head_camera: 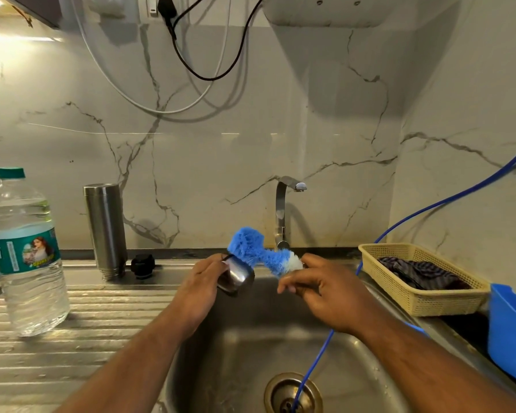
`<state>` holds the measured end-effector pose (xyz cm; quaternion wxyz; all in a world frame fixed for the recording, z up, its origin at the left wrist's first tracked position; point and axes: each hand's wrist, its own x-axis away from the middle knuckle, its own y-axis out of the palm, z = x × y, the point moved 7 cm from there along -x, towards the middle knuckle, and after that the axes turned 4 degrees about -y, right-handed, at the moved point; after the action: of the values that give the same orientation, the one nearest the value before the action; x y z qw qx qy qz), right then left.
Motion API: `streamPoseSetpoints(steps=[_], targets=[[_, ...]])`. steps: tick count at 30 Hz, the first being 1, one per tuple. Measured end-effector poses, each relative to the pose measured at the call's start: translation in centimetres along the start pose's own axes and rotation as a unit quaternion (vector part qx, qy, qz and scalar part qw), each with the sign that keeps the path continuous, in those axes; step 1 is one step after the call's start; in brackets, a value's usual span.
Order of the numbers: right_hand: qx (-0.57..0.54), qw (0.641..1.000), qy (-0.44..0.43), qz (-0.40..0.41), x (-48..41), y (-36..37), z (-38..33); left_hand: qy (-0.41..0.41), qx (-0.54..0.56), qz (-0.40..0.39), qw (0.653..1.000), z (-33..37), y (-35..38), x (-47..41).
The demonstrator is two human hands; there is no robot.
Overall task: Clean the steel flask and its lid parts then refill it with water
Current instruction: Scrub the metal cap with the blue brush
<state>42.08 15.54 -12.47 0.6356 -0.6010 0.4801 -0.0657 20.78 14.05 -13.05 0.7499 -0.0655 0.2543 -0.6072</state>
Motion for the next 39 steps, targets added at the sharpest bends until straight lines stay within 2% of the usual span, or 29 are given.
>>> streamPoseSetpoints(steps=[3,7,10,13,17,21,25,30,33,35,39], targets=[[0.021,0.999,-0.03,-0.017,0.1,0.5,-0.6,-0.009,0.041,0.016,0.999,-0.1,-0.3,-0.2],[0.043,0.999,0.002,-0.008,-0.1,0.4,0.0,-0.043,0.092,0.023,0.995,-0.6,-0.3,-0.4],[0.049,0.999,-0.023,-0.008,0.0,0.4,-0.4,-0.021,0.054,0.018,0.998,-0.4,-0.2,-0.5],[0.049,0.999,-0.001,-0.012,0.0,0.4,-0.2,-0.023,0.073,0.028,0.997,-0.3,-0.5,-0.4],[0.053,0.998,-0.034,0.0,0.1,0.5,-1.3,-0.014,0.061,0.023,0.998,-0.1,-0.5,-0.3],[0.042,0.999,0.016,-0.009,-0.1,1.2,-0.4,-0.038,0.098,0.019,0.994,-0.7,-0.2,-0.6],[0.036,0.999,0.006,-0.008,0.0,0.9,-0.3,-0.035,0.083,0.02,0.996,-0.8,-0.4,-0.7],[0.043,0.998,0.032,-0.031,0.3,1.6,-0.1,-0.027,0.126,0.017,0.992,-0.5,-0.1,-0.8],[0.006,0.999,0.044,0.004,0.4,1.1,-0.3,-0.02,0.143,0.034,0.989,0.0,-0.5,-0.7],[-0.025,0.998,0.051,0.018,0.1,1.1,-0.3,-0.045,0.207,0.051,0.976,-0.5,-0.8,-0.8],[-0.047,0.996,0.077,-0.003,0.1,2.1,0.0,-0.118,0.374,0.032,0.919,-2.1,0.0,-1.3]])
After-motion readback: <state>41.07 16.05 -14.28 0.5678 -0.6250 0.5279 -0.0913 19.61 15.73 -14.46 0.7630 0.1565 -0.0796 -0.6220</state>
